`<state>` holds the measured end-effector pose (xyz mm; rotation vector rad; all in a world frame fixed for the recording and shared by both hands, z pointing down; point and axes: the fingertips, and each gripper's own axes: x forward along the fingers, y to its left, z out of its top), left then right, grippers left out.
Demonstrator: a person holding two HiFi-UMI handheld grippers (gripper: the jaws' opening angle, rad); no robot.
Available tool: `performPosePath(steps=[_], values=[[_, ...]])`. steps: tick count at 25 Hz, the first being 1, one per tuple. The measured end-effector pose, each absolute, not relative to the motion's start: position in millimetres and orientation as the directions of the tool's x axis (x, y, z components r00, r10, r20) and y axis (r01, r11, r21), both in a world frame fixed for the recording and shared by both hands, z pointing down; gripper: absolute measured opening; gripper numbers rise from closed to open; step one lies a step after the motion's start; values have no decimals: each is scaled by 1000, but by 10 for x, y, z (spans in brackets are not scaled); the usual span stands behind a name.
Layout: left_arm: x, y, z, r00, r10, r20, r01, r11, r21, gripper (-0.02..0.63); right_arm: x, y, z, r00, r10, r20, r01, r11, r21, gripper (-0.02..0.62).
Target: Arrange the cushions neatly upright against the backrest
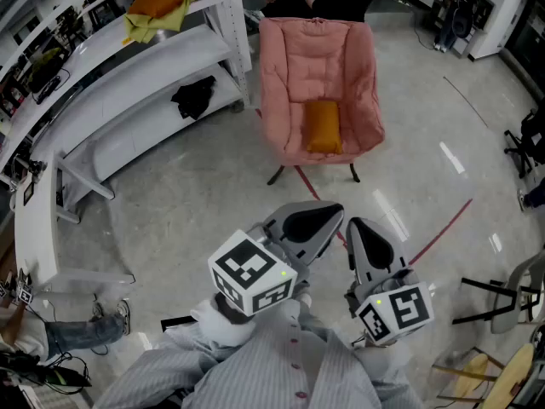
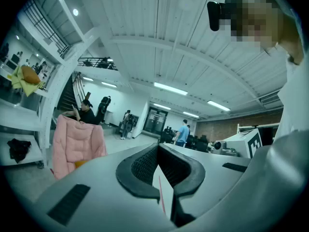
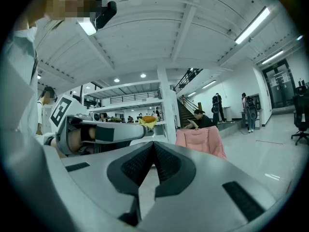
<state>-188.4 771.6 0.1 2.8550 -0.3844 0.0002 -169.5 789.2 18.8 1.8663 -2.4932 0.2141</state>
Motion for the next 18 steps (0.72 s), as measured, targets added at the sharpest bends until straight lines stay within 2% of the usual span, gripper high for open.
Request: performPosePath(steps=[18], values=[[-1765, 7974, -7, 954, -299, 15, -294, -929, 224, 11, -1522, 8171, 183, -302, -951, 63, -950, 295, -102, 14]])
